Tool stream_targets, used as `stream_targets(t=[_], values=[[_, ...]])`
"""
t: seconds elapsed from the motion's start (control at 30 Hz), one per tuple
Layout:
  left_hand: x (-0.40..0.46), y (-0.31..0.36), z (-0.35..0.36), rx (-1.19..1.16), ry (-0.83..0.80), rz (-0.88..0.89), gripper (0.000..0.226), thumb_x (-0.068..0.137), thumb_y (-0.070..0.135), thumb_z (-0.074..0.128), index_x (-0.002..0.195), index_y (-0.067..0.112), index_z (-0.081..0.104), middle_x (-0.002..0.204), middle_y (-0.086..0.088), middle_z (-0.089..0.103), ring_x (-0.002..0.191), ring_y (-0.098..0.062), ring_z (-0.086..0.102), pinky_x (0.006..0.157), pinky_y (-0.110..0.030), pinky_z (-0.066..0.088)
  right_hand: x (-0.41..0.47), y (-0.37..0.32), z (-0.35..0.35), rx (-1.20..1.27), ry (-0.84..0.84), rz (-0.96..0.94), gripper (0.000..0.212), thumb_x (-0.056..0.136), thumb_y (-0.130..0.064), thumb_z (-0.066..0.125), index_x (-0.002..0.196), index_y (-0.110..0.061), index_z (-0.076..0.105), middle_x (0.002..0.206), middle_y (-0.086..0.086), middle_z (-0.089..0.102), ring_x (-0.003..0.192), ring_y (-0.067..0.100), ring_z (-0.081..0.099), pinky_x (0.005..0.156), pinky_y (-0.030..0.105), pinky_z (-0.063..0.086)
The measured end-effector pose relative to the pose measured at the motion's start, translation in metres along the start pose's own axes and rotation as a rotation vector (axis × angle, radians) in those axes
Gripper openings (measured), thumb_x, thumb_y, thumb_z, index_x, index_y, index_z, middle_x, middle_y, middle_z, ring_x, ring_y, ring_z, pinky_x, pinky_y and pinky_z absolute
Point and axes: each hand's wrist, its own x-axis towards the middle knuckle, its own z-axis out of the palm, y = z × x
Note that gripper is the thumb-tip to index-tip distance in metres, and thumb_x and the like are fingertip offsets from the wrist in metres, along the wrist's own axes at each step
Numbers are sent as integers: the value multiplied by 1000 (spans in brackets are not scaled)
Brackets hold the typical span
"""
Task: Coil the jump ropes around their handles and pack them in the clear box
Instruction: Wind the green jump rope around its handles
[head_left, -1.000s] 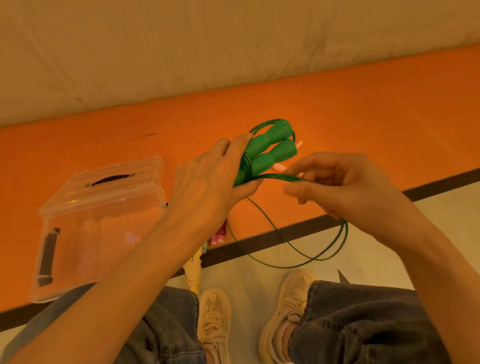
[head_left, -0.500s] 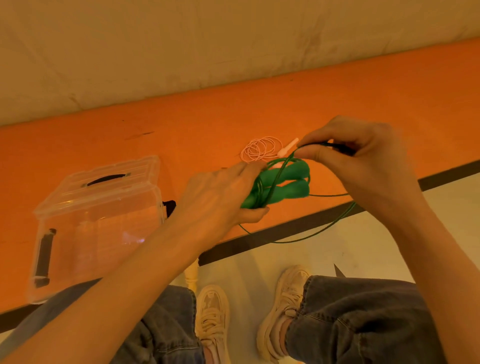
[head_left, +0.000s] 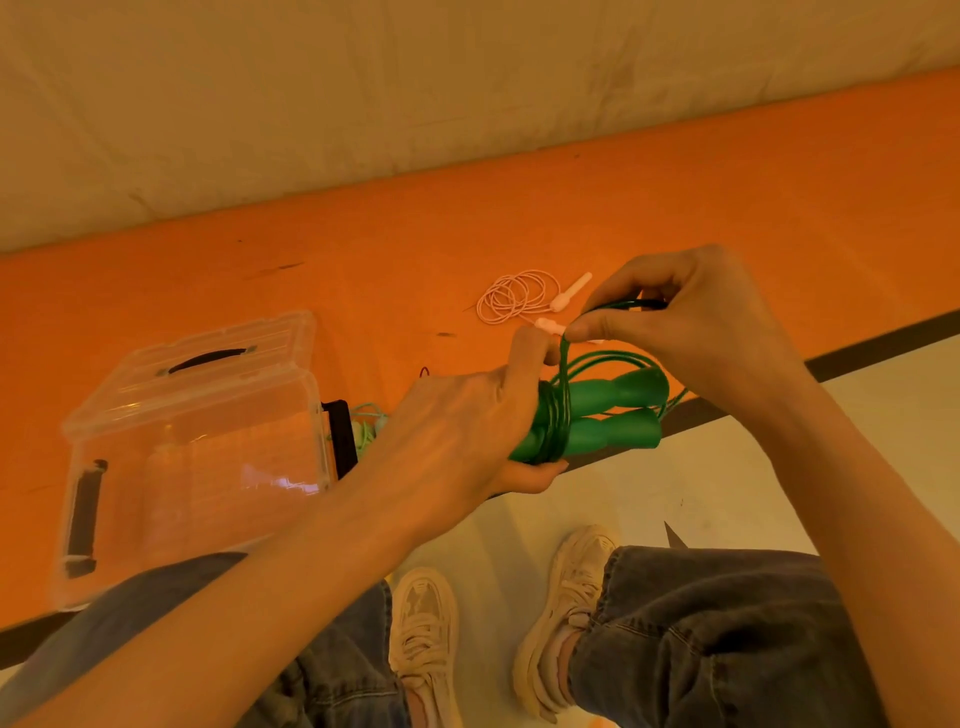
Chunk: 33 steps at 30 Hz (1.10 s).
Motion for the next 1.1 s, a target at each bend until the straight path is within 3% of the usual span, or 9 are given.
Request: stream_targets(t=[0.07,0.13,0.23,0.4,0.67,0.73,0.9,1.03,1.1], values=[[0,2,-1,9,-8,12,75,72,50,71,129,17,36,66,9,57,41,-6,38,36,-13,21,0,1,-1,20,-19,12,21,62,-33,84,73,-18,75,71,0,71,72,22,64,61,34,48],[-1,2,0,25,-36,66,71,70,49,74,125,19,41,69,9,57,43,-8,44,34,-17,22,0,2,0,12,-56,19,21,60,-32,84,72,-18,75,70,1,71,71,22,63,61,35,47],[1,2,0,-23,-119,77,62,75,48,74,118,26,36,96,8,64,58,-10,54,41,-24,36,-1,3,0,19,-92,24,18,60,-31,83,71,-20,75,69,0,70,66,17,61,63,33,46],[1,5,0,-105,-199,54,52,84,48,65,122,26,37,113,11,56,71,-5,43,56,-26,32,3,8,-8,40,-207,14,13,70,-22,80,82,-19,75,75,-12,71,68,-5,61,61,7,42],[-1,3,0,-146,-120,124,52,74,40,77,112,23,47,95,11,58,65,-1,34,49,-21,32,4,15,-16,121,-261,40,31,56,-38,78,78,-17,72,74,13,69,66,22,59,61,33,46],[-2,3,0,-163,-107,136,53,73,41,77,113,25,47,100,13,58,67,0,36,50,-20,33,4,15,-17,130,-281,52,31,57,-35,78,78,-14,73,73,15,69,64,21,59,58,30,47],[-5,3,-1,-251,-114,157,61,73,40,77,121,28,41,108,16,56,72,6,36,52,-17,32,4,17,-20,158,-353,73,23,61,-27,77,77,-11,73,65,-8,68,61,1,57,55,15,43],[-8,3,0,-285,-122,195,67,75,43,68,132,29,37,118,19,48,85,6,43,65,-18,37,2,19,-22,209,-451,92,24,61,-28,78,77,-10,75,73,13,69,67,13,56,62,23,43],[-8,3,-2,-286,-97,200,63,76,48,62,131,27,40,117,19,50,89,2,50,59,-17,41,1,19,-22,224,-494,103,20,64,-21,76,77,-7,74,66,4,69,62,5,58,58,14,44]])
